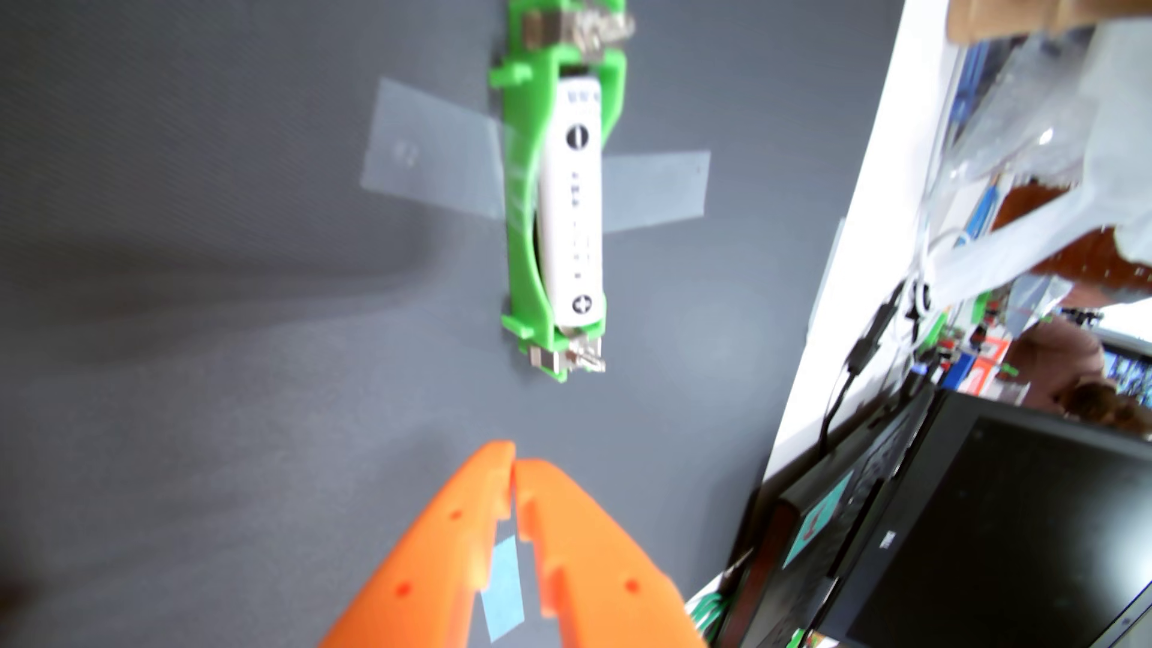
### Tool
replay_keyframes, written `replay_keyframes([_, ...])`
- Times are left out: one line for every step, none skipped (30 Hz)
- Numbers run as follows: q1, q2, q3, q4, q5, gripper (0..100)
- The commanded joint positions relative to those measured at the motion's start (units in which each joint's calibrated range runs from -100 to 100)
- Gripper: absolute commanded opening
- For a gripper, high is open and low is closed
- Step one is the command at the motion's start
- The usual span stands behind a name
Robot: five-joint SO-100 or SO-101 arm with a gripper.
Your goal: Insert Battery
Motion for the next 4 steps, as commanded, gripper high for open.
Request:
replay_keyframes([5.2,0.1,-0.3,0.5,-0.1,1])
replay_keyframes([5.6,0.1,-0.3,0.5,-0.1,1])
replay_keyframes([5.5,0.1,-0.3,0.5,-0.1,1])
replay_keyframes([5.5,0.1,-0.3,0.4,-0.1,1])
